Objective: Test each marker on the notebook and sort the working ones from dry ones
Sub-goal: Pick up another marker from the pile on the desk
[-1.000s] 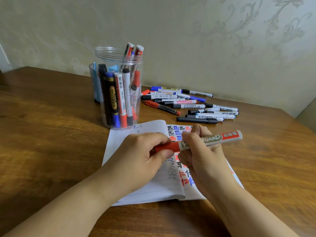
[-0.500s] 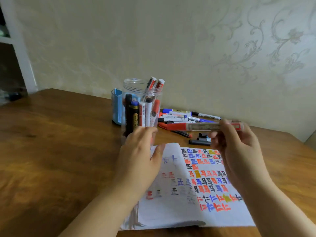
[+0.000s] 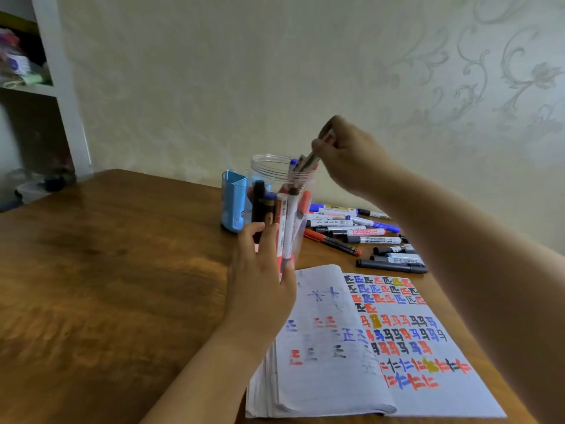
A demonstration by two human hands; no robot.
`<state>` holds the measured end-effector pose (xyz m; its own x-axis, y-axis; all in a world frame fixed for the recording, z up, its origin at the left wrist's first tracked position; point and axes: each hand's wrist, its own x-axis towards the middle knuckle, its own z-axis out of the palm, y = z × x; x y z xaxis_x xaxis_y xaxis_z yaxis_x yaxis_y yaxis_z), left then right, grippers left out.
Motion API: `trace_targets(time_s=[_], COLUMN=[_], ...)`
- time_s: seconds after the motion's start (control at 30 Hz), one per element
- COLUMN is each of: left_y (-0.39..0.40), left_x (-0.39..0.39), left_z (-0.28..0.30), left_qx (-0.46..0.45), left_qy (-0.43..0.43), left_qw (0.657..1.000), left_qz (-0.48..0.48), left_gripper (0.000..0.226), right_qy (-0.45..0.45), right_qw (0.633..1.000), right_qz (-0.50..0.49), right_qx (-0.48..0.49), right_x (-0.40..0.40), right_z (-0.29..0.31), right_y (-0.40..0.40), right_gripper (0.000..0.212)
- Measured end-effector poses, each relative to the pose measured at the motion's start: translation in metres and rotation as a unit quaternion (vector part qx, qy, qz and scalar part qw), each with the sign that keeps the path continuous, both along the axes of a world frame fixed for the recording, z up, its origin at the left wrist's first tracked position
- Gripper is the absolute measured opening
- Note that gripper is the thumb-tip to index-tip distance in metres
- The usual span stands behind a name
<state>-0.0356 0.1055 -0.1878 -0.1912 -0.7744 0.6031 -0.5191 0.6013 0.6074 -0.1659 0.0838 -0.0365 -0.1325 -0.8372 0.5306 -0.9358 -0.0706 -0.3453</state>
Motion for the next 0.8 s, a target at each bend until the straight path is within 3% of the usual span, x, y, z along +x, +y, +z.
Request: trace_targets(time_s=[0.3,0.43,0.53,0.63,0.8], left_y=[0.001,0.002,0.001,0.003,0.004], left_x=[-0.006,-0.007,-0.01,-0.014,-0.019], left_z=[-0.006,-0.008,-0.009,-0.01,-0.012], left_qx=[-0.003,0.03,0.026,0.023,0.025], left_qy=[-0.034,-0.04,-0.049,-0.064,-0.078], left_qw=[0.999,0.997,0.995,0.992,0.991], left_qz=[-0.034,-0.06,-0.082,-0.104,-0.109], left_gripper=[0.036,0.036,0.037,0.036,0.035], right_qy=[0.156,0.028,-0.051,0.016,0.054], right_qw=[0.981,0.995,0.998,0.995,0.972], right_qz=[0.031,0.084,0.025,-0.057,-0.078], right_qx=[0.108,0.036,-0.024,0.085,0.215], right_x=[-0.006,-0.02,-0.049,-0.083,-0.086], right_z=[-0.026,-0.037,-0.055,-0.086,-0.111], right_y=[-0.007,-0.001,0.008,0.016,0.005], right_gripper=[0.048,0.046,0.035,0.027,0.033])
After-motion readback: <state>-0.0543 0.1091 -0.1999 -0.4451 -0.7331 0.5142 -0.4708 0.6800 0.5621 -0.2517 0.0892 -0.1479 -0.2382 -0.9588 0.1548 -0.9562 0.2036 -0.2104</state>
